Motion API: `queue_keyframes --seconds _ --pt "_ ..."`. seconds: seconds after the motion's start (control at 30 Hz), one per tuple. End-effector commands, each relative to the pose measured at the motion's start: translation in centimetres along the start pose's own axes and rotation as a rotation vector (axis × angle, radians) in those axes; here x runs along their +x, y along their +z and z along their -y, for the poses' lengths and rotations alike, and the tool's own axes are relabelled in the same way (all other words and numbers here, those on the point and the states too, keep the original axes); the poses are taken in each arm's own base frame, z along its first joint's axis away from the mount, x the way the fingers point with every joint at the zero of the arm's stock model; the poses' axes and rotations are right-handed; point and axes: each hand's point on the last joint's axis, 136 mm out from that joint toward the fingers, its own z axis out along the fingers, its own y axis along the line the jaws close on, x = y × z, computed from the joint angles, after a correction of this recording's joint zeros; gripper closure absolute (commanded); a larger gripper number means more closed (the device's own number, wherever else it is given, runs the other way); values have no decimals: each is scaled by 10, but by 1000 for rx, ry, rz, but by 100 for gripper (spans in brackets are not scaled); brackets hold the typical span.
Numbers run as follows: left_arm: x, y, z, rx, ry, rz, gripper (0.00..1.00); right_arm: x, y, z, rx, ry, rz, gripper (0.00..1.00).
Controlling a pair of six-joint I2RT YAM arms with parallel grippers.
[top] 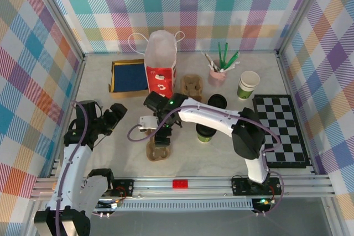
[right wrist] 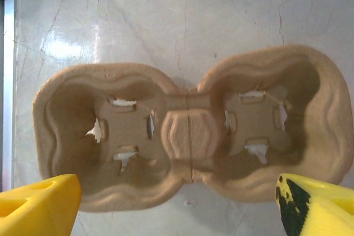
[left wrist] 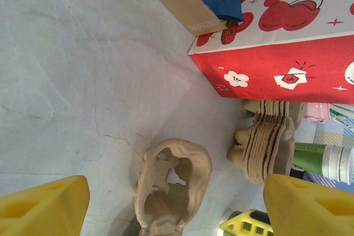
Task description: Pack the takeout coffee
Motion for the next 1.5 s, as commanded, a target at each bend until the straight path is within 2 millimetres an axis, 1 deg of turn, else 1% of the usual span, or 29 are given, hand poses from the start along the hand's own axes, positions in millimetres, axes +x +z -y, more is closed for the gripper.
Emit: queue_keyframes --seconds 0.0,0.07,0.17,0.3,0.47,0.63,0.8,0.83,0.9,1.0,1.13,1.37,1.47 --pt "-5 1 -1 30 -12 6 18 -4 11 -8 -34 -54 -28 12" --pt "-6 2 -3 35 -24 4 18 -5 19 -7 -42 -54 -38 15" --pt "-9 1 -3 36 -21 12 18 -5 29 -7 -51 -59 -54 16" --pt "-9 -2 -2 31 -10 15 18 -1 43 -1 -33 -64 -83 20" --pt "-9 -5 -4 17 8 22 18 3 54 9 5 -71 -114 21" --pt "-11 -10 -1 13 21 30 18 6 63 15 23 -71 -131 21" --pt "-11 -12 0 15 26 31 18 10 71 15 22 -70 -144 22" --pt "-11 -12 0 15 25 33 18 11 72 15 24 -70 -143 24" --pt "-11 -12 0 15 25 33 18 12 74 16 32 -67 -143 31" --pt "-12 -12 1 17 26 35 18 13 76 19 47 -67 -145 33" --pt "-12 -13 3 18 30 35 18 15 78 19 53 -66 -147 33" --pt "-12 -14 3 17 32 36 18 19 80 18 49 -62 -156 29" --pt "-12 -14 3 19 32 36 18 21 82 17 45 -59 -163 30"
